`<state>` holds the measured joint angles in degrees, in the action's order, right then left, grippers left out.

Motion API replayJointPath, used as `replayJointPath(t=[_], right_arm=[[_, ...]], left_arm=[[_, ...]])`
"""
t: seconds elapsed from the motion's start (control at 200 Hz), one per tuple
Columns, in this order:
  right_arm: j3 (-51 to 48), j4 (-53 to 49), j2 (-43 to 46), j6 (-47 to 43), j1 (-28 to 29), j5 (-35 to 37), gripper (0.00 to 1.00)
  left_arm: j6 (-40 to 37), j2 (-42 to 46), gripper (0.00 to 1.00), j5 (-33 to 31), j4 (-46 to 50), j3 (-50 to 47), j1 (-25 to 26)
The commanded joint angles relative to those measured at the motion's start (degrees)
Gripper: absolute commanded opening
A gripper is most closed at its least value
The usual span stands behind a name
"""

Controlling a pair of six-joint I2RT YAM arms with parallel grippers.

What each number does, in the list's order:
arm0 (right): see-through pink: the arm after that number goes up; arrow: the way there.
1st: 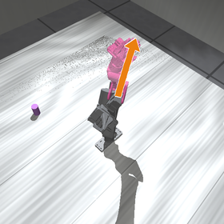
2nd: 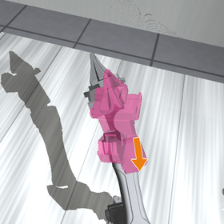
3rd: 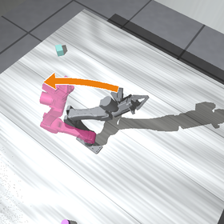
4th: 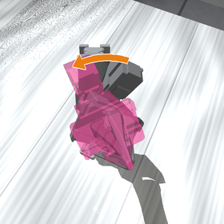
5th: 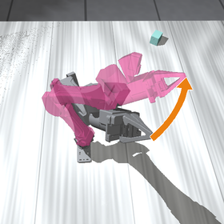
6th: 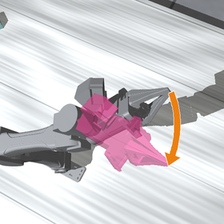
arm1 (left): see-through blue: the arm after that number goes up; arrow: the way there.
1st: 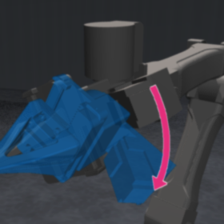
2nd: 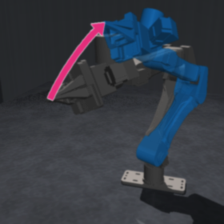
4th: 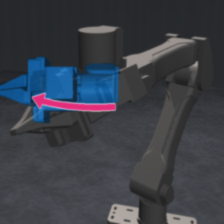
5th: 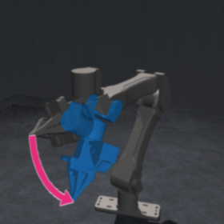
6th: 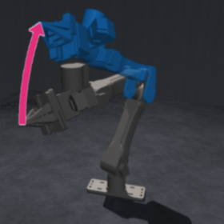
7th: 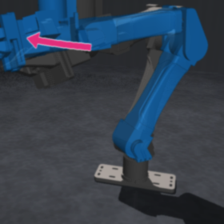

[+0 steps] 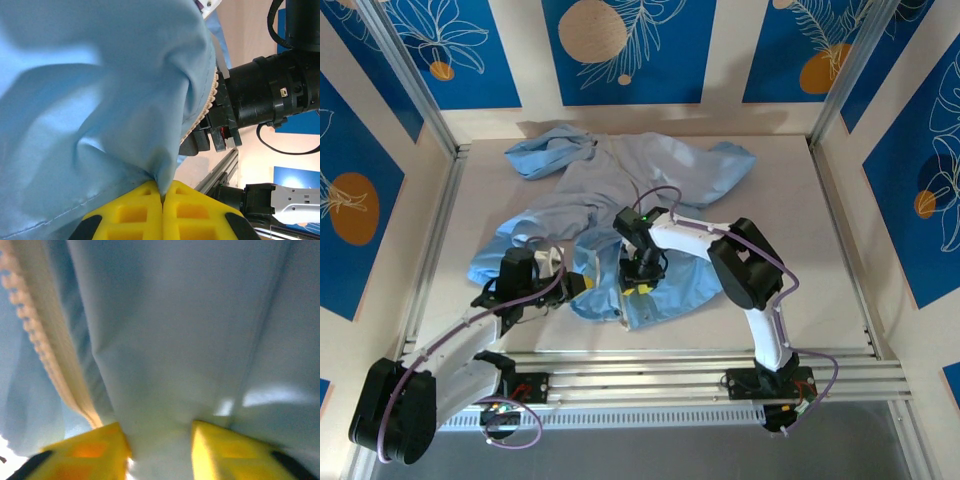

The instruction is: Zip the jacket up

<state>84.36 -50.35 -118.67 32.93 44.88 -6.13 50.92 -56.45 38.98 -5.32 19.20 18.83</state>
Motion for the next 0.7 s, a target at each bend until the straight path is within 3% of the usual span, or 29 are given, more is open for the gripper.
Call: replayJointPath(t=[0.0, 0.13, 0.285, 0.405, 0.695], right_arm=[[-0.8, -0.7, 0.2, 1.1, 0.8, 1.0, 0.2], [-3.5, 2.1, 5.9, 1.0, -0.2, 3.9, 0.0], [-4.8, 4.5, 13.2, -0.5, -3.0, 7.2, 0.0], [-3.6, 4.9, 16.9, -1.9, -4.7, 9.6, 0.0], [-0.4, 10.9, 15.6, -9.6, -6.4, 5.2, 0.0]], left_arm=[[-1.2, -1.1, 0.0, 1.1, 0.0, 1.8, -0.7], [-0.6, -3.6, 0.0, 2.0, -2.1, 2.6, -0.8], [-0.6, -5.2, 0.0, 2.1, -2.7, 4.1, -0.7], [-3.3, -5.3, 0.0, 0.4, 2.0, 6.9, -0.4], [-3.4, -9.4, 0.0, -5.5, -6.6, 9.0, 4.2]])
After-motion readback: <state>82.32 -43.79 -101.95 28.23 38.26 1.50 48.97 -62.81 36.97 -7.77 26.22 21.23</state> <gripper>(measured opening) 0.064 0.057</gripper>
